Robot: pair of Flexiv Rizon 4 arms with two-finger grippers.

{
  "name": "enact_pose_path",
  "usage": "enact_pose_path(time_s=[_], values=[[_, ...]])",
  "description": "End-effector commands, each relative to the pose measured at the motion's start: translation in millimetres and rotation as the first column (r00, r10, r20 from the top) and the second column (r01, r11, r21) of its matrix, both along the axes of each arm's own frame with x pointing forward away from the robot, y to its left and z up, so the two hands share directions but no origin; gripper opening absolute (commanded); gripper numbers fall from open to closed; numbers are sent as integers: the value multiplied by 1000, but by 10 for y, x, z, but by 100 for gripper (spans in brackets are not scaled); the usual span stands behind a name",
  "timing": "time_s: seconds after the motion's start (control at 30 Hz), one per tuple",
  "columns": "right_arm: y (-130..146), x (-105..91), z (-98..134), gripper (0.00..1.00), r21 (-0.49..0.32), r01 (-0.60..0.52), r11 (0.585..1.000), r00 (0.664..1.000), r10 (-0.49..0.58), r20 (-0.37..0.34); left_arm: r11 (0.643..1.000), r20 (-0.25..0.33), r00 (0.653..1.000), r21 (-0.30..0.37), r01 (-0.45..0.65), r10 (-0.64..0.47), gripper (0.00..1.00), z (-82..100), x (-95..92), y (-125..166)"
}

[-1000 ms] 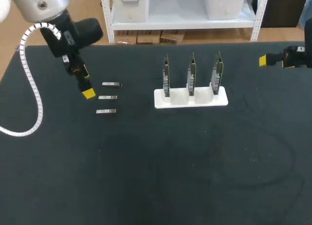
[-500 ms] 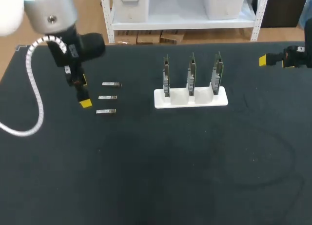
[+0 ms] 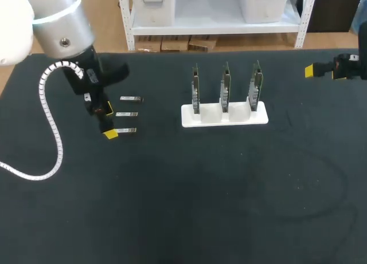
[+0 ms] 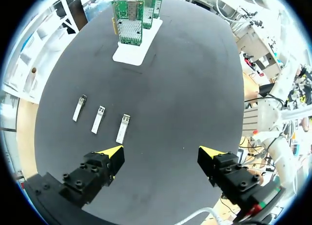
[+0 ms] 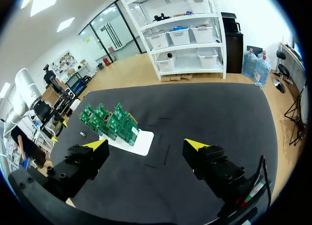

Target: Pick up the optical module with the left hand, and insert it into the network port with the right hand.

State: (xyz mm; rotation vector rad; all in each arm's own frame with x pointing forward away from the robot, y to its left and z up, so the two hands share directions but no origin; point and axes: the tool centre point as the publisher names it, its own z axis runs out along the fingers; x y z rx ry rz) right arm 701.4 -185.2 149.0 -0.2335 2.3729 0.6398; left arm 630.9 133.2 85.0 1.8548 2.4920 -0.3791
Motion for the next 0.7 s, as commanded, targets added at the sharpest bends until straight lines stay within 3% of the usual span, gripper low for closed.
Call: enact_pose_path(time_s=[0.03, 0.2, 0.33, 0.4, 0.57, 0.7], values=[[5, -16, 12, 100, -4, 4, 1000, 1000, -4, 0, 1000, -9, 1000, 5, 4, -4, 100, 5, 42, -10], [5, -16, 12, 100, -4, 4, 1000, 1000, -4, 0, 1000, -9, 1000, 5, 4, -4, 100, 5, 42, -10], [5, -16, 12, 100, -4, 4, 1000, 1000, -4, 0, 987, 44, 989, 92, 134, -138, 100, 149, 95, -186], [5, -16, 12, 100, -4, 4, 1000, 1000, -4, 0, 970, 37, 975, 121, 212, -218, 100, 161, 97, -284], [5, -16, 12, 100, -4, 4, 1000, 1000, -4, 0, 952, -6, 959, 119, 282, -283, 100, 44, 65, -319], [5, -16, 12, 100, -4, 4, 1000, 1000, -4, 0, 955, 11, 960, 111, 276, -279, 100, -63, 10, -257]])
